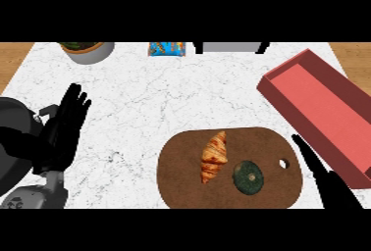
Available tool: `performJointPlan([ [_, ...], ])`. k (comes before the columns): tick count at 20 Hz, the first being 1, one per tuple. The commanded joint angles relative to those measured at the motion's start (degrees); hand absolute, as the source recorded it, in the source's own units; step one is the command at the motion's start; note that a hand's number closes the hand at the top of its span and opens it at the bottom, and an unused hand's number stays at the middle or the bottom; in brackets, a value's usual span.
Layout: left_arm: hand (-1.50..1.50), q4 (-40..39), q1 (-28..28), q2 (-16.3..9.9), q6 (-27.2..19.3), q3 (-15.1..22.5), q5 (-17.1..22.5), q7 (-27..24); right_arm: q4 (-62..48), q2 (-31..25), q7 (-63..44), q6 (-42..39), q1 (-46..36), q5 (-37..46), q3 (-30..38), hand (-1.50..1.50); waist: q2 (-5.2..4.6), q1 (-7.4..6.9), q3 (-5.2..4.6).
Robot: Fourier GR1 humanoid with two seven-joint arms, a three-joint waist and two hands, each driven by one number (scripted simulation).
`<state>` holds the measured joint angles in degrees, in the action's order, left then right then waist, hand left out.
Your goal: Pick the squash from the cutting board and place it in the cardboard box
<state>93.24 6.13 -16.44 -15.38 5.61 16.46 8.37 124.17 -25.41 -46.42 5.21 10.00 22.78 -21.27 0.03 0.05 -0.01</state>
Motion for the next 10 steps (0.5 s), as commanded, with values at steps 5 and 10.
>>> performJointPlan([
  [5,0.00,-4.26,1.34,3.24,2.09,-2.84,-2.49,-2.65,-7.79,6.24,2.51,-2.57,-2.96,3.75,-0.10,-1.50,-0.05,0.02,0.00],
  [10,0.00,1.67,1.23,2.21,3.38,-4.66,-2.77,4.09,-6.23,7.62,5.35,-3.27,1.90,4.46,0.85,-1.50,0.02,0.08,0.02],
])
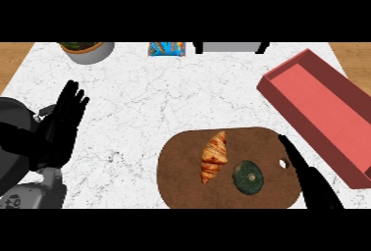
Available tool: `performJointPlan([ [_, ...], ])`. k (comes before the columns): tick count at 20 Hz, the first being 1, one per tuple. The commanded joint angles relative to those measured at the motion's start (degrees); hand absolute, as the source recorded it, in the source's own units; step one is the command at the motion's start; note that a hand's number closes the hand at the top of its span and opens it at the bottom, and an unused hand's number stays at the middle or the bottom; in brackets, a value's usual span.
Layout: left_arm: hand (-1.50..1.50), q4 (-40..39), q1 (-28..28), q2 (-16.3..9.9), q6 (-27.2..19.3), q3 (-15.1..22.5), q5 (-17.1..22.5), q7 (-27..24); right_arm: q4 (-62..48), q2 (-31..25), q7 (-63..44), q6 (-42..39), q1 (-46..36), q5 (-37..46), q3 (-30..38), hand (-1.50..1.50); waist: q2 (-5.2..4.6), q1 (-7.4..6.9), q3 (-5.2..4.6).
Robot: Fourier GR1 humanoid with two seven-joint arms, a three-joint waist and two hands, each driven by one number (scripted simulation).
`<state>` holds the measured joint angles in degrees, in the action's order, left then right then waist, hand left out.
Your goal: Pick the squash from the cutting board and place it in the cardboard box
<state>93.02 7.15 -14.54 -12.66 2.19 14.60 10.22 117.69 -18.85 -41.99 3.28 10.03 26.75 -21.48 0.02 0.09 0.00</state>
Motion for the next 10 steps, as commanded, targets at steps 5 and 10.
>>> performJointPlan([
  [5,0.00,0.41,1.78,0.65,1.18,-2.65,-1.67,3.00,-5.95,2.25,3.93,-0.39,0.22,3.55,2.45,-1.50,-0.01,0.05,0.01],
  [10,0.00,1.42,-1.19,4.36,1.19,-0.83,-4.39,0.91,-9.09,4.21,6.74,-1.46,0.12,4.43,3.22,-1.50,0.01,0.00,0.01],
])
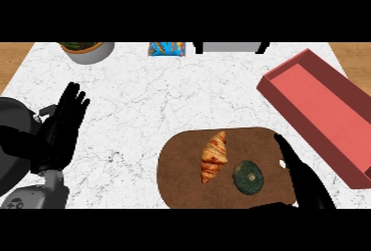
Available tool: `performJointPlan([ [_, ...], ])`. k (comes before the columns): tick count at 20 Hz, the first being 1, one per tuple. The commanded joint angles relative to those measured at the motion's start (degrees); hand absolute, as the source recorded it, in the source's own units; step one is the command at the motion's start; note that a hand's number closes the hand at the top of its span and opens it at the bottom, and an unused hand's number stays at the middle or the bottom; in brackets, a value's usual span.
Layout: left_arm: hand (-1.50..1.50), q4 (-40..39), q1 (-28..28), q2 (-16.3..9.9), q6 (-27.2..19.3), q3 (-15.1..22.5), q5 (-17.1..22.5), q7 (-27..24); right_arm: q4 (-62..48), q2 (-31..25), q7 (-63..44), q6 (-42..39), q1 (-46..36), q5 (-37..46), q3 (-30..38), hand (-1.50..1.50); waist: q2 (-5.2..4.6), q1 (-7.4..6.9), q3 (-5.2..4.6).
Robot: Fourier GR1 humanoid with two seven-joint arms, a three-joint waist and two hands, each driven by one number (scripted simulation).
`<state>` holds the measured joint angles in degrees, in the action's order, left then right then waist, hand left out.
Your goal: Pick the squash from the cutting board and place it in the cardboard box
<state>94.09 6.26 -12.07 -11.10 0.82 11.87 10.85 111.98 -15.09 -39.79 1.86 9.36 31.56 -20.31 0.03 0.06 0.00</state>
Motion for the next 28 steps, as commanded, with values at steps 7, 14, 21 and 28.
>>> performJointPlan([
  [7,0.00,-1.74,1.52,1.10,3.34,-3.87,-0.51,0.21,-2.56,3.55,2.98,-1.83,0.65,2.32,0.50,-1.50,-0.01,0.08,0.00],
  [14,0.00,1.86,1.32,2.54,2.23,-3.01,-3.45,2.87,-6.37,7.02,3.17,-1.18,0.17,4.86,-0.57,-1.50,0.01,-0.01,0.00],
  [21,0.00,3.42,-1.43,2.63,4.88,-5.05,-1.71,2.93,-7.78,7.29,4.54,-2.42,0.15,4.92,1.19,-1.50,0.02,-0.02,0.00],
  [28,0.00,0.89,0.21,3.89,5.56,-5.08,-3.19,2.53,-12.89,10.57,7.57,0.87,-1.12,9.04,-0.88,-1.50,-0.01,0.00,0.00],
])
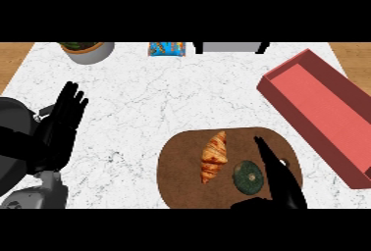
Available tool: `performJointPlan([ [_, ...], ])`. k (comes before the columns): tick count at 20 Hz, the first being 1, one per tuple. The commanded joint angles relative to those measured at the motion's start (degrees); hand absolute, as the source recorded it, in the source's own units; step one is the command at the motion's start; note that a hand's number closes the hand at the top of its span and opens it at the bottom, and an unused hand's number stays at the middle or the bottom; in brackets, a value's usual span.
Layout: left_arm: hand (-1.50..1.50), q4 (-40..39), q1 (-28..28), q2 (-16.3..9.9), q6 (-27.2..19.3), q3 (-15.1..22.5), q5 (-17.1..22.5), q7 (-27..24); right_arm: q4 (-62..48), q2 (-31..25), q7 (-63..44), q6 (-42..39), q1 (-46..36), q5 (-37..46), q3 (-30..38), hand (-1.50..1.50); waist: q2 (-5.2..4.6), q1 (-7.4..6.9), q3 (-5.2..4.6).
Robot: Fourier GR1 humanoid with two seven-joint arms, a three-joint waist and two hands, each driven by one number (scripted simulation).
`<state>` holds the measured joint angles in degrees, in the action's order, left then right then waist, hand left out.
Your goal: Pick the squash from the cutting board and place it in the cardboard box
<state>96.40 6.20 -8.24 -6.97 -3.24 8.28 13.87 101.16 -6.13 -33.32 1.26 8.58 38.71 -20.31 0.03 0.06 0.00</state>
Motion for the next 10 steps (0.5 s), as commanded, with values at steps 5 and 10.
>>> performJointPlan([
  [5,0.00,0.01,0.95,0.69,0.13,-0.65,-1.11,0.99,-0.91,-1.41,3.94,-1.23,-1.41,1.34,1.24,1.50,0.00,0.04,0.00],
  [10,0.00,-1.92,-1.26,2.19,0.57,-0.39,-1.71,-3.62,-7.14,1.05,3.65,3.27,-6.25,9.53,-0.73,1.50,-0.05,-0.13,-0.01],
])
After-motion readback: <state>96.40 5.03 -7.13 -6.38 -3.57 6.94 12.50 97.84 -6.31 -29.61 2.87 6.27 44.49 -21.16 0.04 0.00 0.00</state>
